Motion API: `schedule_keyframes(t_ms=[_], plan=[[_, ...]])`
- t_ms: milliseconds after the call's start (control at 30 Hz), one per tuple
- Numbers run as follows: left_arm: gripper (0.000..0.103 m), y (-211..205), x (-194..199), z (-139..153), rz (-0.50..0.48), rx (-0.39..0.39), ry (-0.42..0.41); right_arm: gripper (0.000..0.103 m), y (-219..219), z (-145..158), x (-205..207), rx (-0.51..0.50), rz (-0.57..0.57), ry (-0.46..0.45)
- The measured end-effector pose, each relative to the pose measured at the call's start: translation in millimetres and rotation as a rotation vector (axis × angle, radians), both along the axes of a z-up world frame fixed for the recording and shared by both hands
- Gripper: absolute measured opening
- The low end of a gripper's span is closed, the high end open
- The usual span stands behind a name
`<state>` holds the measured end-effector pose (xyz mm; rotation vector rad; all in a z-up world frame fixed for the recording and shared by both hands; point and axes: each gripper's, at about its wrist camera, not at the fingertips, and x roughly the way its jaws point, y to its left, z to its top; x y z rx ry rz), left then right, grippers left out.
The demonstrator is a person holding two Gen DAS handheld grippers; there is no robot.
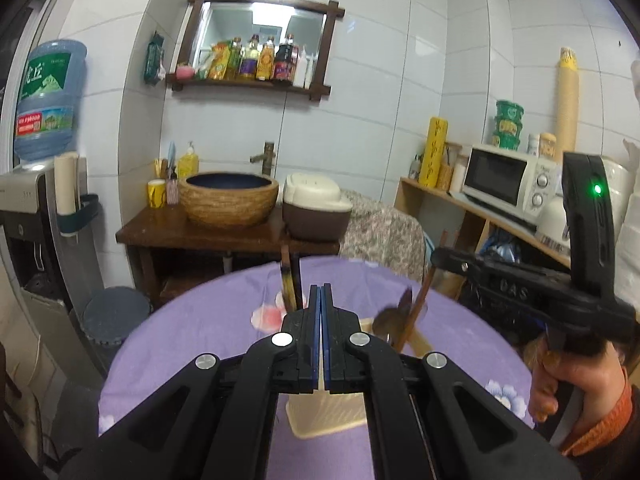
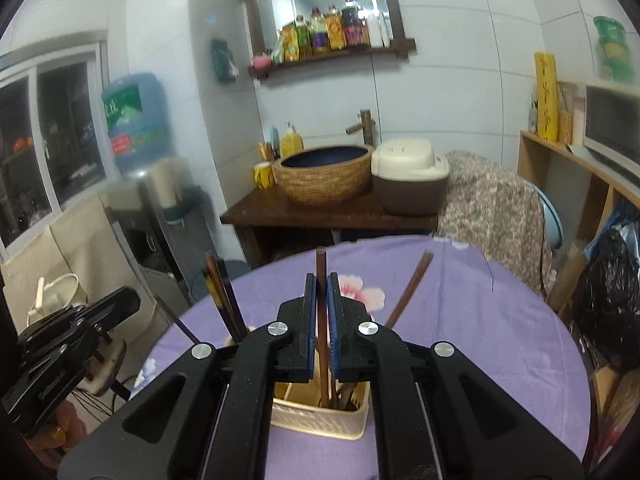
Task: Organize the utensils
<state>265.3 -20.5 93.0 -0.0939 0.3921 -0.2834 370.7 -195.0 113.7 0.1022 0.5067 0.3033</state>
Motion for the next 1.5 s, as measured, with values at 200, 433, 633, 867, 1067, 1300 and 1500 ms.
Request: schedule_keyframes(t_ms=[200, 433, 633, 867, 1067, 1300, 1500], plan=[[0.002, 0.7, -8.1, -18.0, -0.029, -0.002, 0.05, 0.008, -10.1, -5.0, -2.4, 0.018, -0.019, 0.007], [0.056, 0.5, -23.4, -21.3, -0.021, 0.008, 0.038, 0.073, -18.6, 5.6, -40.6, -0.027, -0.061, -0.073], [0.079, -4.1, -51.8, -47.6, 0.018, 0.077, 0.016, 0.085, -39.4, -16.4, -82.0, -0.049, -0.117, -0.027], [0.09, -0.2, -66.6, -85.8, 0.037, 0.107, 0.089, 0.086, -47.9, -96.9, -109.3, -0.141, -0.191, 0.178], [0.093, 9.7, -78.4, -112.8, 0.075, 0.123, 0.143, 0.075, -60.5, -169.7, -124.7, -0.083, -0.256, 0.346], [0.093, 9.3, -86.1, -129.8, 0.086, 0.13, 0.176, 0.047, -60.9, -199.2, -122.8, -0.063, -0.261, 0.43], [0.093, 4.4, -90.8, -135.4, 0.072, 0.141, 0.179, 0.033, -48.4, -205.8, -114.0, -0.087, -0.252, 0.465]])
